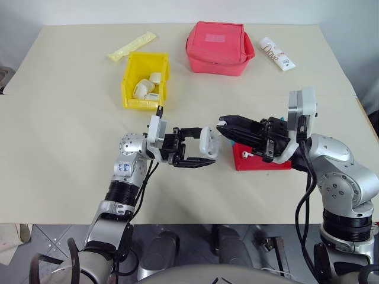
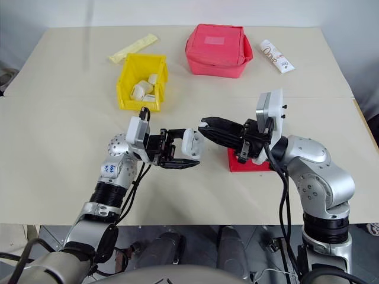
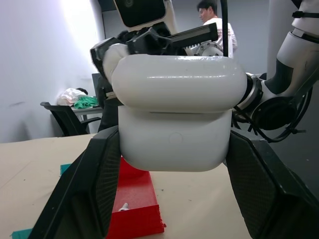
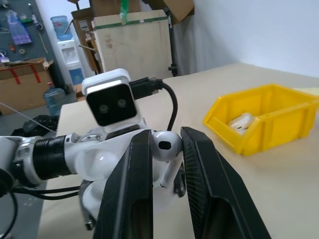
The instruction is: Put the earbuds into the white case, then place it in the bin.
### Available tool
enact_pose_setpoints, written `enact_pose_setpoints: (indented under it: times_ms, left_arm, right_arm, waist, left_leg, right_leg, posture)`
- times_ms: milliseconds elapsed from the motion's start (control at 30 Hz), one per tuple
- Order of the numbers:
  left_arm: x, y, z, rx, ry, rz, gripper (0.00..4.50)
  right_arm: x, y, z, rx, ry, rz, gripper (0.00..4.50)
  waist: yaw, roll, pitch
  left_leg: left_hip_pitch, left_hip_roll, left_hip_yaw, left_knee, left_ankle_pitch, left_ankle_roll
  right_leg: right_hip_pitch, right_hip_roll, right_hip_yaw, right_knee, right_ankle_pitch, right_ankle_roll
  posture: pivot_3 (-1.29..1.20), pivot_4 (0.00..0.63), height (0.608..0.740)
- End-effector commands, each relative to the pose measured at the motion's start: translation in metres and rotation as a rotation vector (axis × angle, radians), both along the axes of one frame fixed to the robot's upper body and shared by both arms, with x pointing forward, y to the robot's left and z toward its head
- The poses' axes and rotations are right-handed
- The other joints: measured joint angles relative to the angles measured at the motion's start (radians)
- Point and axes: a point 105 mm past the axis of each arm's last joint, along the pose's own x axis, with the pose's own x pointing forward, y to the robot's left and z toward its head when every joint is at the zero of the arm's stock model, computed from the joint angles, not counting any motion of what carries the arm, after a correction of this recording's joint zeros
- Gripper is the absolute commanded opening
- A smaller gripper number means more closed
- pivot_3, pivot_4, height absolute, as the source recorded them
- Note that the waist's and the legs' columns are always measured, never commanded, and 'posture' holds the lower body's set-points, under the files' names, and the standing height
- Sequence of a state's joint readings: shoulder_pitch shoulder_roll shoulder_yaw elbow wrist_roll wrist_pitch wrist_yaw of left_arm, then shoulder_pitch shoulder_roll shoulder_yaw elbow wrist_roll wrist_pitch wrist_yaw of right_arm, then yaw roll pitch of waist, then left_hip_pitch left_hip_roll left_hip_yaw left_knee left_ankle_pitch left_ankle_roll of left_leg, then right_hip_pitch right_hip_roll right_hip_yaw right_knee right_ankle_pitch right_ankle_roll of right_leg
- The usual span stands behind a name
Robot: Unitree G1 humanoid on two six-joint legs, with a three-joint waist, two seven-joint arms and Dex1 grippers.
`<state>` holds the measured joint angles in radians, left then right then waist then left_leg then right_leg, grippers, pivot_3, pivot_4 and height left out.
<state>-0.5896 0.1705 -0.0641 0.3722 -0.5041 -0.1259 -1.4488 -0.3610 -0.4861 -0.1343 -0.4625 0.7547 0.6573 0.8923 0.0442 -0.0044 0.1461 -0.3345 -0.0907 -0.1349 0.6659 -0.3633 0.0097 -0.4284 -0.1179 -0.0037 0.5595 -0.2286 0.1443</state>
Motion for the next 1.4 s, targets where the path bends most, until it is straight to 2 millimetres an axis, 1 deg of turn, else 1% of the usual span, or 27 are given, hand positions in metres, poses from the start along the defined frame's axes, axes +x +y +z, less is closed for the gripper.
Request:
enact_pose_setpoints:
  times_ms: [33,267,367,533,667,800,1033,1100,1133,1167,1267,1400]
  left_arm:
    - [0.001,-0.004,0.01,-0.02,-0.029,-0.016,2.77]
    - [0.002,-0.011,0.011,-0.038,-0.004,-0.009,2.77]
    - [0.004,-0.013,0.015,-0.064,0.009,-0.004,2.77]
    - [0.006,-0.013,0.022,-0.096,0.013,0.001,2.77]
    - [0.009,-0.011,0.024,-0.106,0.01,0.01,2.77]
    - [0.011,-0.01,0.024,-0.11,0.001,0.022,2.77]
    - [0.013,-0.01,0.021,-0.105,-0.014,0.031,2.77]
    - [0.013,-0.01,0.02,-0.098,-0.021,0.032,2.77]
    - [0.013,-0.01,0.019,-0.095,-0.024,0.034,2.77]
    - [0.013,-0.01,0.018,-0.091,-0.025,0.036,2.77]
    - [0.013,-0.008,0.013,-0.071,-0.032,0.038,2.77]
    - [0.013,-0.008,0.01,-0.064,-0.032,0.038,2.77]
  right_arm:
    - [-0.003,0.004,0.004,0.026,-0.037,0.015,0.47]
    - [-0.004,0.011,-0.006,0.01,-0.031,0.041,0.47]
    - [-0.003,0.012,-0.015,-0.019,-0.033,0.036,0.47]
    - [0.0,0.006,-0.029,-0.064,-0.06,0.004,0.47]
    - [-0.003,0.001,-0.04,-0.133,-0.08,0.014,0.47]
    - [-0.006,-0.001,-0.039,-0.162,-0.091,0.027,0.47]
    - [-0.003,0.001,-0.035,-0.199,-0.088,0.034,0.47]
    - [-0.003,0.001,-0.034,-0.223,-0.091,0.041,1.19]
    - [-0.002,0.001,-0.032,-0.228,-0.094,0.04,1.43]
    - [-0.002,0.001,-0.03,-0.229,-0.098,0.04,1.79]
    - [0.0,0.0,-0.017,-0.223,-0.136,0.032,2.73]
    - [0.001,-0.002,-0.009,-0.222,-0.159,0.019,4.09]
  waist:
    - [-0.001,0.0,0.0]
    - [-0.002,0.0,0.0]
    - [-0.002,0.0,0.0]
    - [-0.003,0.0,0.0]
    - [-0.003,0.0,0.0]
    - [-0.005,0.0,0.0]
    - [-0.007,0.0,0.0]
    - [-0.007,0.0,0.0]
    - [-0.007,0.0,0.0]
    - [-0.007,0.0,0.0]
    - [-0.007,0.0,0.0]
    - [-0.004,0.0,0.0]
  left_leg:
    - [0.0,0.0,0.0,0.0,0.0,0.0]
    - [0.0,0.0,0.0,0.0,0.0,0.0]
    - [0.0,0.0,0.0,0.0,0.0,0.0]
    - [0.0,-0.001,0.0,0.0,0.0,0.0]
    - [0.0,-0.001,0.0,0.0,0.0,0.0]
    - [0.0,-0.001,0.0,0.0,0.0,0.0]
    - [0.0,0.0,0.0,0.0,0.0,0.0]
    - [0.0,0.0,0.0,0.0,0.0,0.0]
    - [0.0,0.0,0.0,0.0,0.0,0.0]
    - [0.0,0.0,0.0,0.0,0.0,0.0]
    - [0.0,0.0,0.0,0.0,0.0,0.0]
    - [0.0,0.0,0.0,0.0,0.0,0.0]
  right_leg:
    - [0.0,0.0,0.0,0.0,0.0,0.0]
    - [0.0,0.0,0.0,0.0,0.0,0.0]
    - [0.0,0.001,0.0,0.0,0.0,0.0]
    - [0.0,0.001,0.0,0.0,0.0,0.0]
    - [0.0,0.001,0.0,0.0,0.0,0.0]
    - [0.0,0.001,0.0,0.0,0.0,0.0]
    - [0.0,0.001,0.0,-0.001,0.0,0.0]
    - [0.0,0.001,0.0,-0.001,0.0,0.0]
    - [0.0,0.001,0.0,-0.001,0.0,0.0]
    - [0.0,0.001,0.0,-0.001,0.0,0.0]
    - [0.0,0.001,0.0,-0.001,0.0,0.0]
    - [0.0,0.001,0.0,-0.001,0.0,0.0]
  posture:
    - [0.0,0.15,0.74]
    - [0.0,0.15,0.74]
    - [0.0,0.15,0.74]
    - [0.0,0.15,0.74]
    - [0.0,0.15,0.74]
    - [0.0,0.15,0.74]
    - [0.0,0.15,0.74]
    - [0.0,0.15,0.74]
    - [0.0,0.15,0.74]
    - [0.0,0.15,0.74]
    - [0.0,0.15,0.74]
    - [0.0,0.15,0.74]
